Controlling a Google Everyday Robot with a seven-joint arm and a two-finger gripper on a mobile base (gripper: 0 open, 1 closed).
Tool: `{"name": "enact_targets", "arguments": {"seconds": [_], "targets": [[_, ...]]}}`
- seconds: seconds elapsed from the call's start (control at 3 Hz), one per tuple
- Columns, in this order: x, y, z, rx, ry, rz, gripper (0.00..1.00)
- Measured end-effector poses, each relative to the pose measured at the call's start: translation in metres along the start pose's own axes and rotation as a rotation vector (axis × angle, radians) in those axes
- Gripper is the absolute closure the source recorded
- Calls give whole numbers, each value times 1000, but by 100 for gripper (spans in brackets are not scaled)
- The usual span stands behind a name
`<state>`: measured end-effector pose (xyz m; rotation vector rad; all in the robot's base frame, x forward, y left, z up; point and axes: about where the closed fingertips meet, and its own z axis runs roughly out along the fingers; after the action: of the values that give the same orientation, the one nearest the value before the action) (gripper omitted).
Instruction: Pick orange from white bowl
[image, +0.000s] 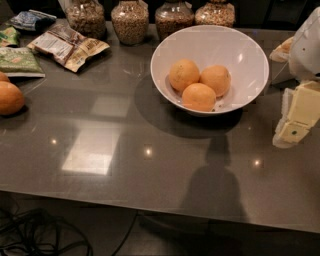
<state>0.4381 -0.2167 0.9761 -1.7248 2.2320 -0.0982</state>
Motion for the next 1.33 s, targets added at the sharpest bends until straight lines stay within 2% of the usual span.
{"name": "enact_targets", "arguments": {"seconds": [0.33,0.67,1.0,1.33], "targets": [[0,0,0,0,0,0,0],[-16,-15,1,18,-100,3,0],[-45,-46,7,34,-277,15,0],[-79,-77,20,31,-418,42,0]]}}
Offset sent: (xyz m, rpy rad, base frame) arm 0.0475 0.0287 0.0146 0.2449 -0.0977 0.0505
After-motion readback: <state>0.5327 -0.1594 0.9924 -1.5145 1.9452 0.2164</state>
